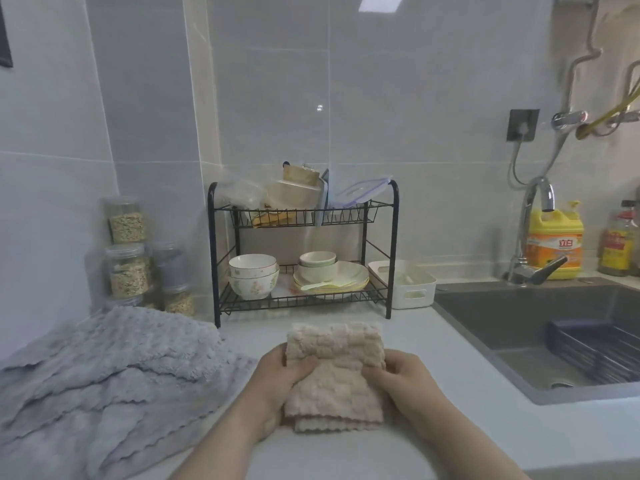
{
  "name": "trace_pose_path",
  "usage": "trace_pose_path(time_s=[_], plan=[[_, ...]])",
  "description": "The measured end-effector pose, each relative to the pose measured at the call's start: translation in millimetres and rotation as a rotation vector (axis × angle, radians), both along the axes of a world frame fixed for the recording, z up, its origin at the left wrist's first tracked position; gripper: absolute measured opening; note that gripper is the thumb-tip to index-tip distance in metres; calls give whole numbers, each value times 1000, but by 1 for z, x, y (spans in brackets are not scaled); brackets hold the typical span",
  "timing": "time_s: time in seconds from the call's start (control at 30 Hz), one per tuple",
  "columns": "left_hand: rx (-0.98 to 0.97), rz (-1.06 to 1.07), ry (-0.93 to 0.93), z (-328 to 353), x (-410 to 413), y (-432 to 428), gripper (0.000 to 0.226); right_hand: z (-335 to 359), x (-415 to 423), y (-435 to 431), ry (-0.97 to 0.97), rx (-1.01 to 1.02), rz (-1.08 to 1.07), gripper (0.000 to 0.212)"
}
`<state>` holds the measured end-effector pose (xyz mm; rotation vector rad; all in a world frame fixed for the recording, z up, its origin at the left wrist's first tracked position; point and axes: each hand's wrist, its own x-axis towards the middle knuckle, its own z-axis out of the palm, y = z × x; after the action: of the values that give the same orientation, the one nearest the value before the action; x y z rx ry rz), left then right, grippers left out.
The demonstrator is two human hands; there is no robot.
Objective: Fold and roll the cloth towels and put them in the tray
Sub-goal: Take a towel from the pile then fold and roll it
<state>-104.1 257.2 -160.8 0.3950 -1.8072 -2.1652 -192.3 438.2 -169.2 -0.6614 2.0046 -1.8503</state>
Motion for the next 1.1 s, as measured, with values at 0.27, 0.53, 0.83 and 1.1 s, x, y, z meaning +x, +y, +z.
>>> trace_pose_path(time_s=[0.27,0.53,0.83,1.1], plan=[[-11,33,-7,1,3,-1,16,2,-6,4,-77,-117,-5,29],[68,31,43,0,-1,-3,34,1,-14,6,-23,-183,54,35],[143,10,-4,-2,-1,-5,22,2,-10,2,-97,-181,38,30],[-145,85,-19,-15,-4,-4,57,0,-3,3,141,49,-91,45]])
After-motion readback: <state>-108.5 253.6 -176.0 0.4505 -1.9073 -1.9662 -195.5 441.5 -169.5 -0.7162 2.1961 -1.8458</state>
